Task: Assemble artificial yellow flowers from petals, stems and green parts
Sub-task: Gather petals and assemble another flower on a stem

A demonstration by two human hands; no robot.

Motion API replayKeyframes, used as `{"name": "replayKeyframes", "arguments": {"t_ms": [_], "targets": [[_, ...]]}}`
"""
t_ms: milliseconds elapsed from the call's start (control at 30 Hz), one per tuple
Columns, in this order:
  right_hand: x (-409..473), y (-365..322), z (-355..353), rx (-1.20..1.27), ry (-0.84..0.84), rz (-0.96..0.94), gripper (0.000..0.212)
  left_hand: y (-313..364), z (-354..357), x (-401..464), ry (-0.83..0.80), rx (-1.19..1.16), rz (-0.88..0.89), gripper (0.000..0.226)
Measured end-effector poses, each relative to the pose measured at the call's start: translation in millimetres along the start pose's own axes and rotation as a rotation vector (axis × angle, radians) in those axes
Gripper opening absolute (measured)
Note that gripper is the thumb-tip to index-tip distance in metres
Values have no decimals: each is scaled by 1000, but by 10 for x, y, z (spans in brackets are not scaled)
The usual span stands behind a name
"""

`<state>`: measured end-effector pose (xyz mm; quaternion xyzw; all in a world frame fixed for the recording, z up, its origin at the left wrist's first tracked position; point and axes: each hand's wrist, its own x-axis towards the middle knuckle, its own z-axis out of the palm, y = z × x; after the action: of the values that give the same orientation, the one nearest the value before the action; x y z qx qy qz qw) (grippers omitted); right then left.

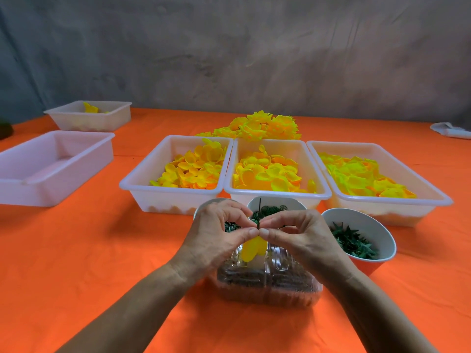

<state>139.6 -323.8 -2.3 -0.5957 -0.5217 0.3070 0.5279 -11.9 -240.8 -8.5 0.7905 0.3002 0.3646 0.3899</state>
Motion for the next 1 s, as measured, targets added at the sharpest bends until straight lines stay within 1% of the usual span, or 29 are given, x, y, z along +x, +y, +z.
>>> {"name": "replayKeyframes", "arguments": {"t_ms": [133, 167, 267, 367, 433, 567, 767, 933, 1000], "targets": [[-38, 33, 2, 31, -10, 39, 3, -6, -5, -7, 11, -2, -3, 9], [-51, 42, -5, 55, -1, 62, 5, -8, -6, -7, 20, -26, -7, 9], [-83, 33, -73, 101, 24, 113, 19, -6, 0, -17, 42, -75, 0, 13], [-109, -28, -98, 65, -20, 128, 39, -16, -6, -32, 45, -86, 39, 15], [-112, -65, -72, 51, -50, 140, 44, -27, -9, -34, 45, -96, 52, 14], [-114, -62, -33, -13, -24, 161, 44, -34, 22, -36, 39, -92, 47, 10], [-115, -58, -24, 0, 7, 166, 43, -46, 42, -4, 37, -107, 21, 9], [-123, -67, -8, -13, 13, 144, 44, -44, 38, 4, 14, -138, -1, 27], [-127, -67, -8, -8, 20, 139, 44, -53, 34, 9, 4, -131, -12, 24]]}}
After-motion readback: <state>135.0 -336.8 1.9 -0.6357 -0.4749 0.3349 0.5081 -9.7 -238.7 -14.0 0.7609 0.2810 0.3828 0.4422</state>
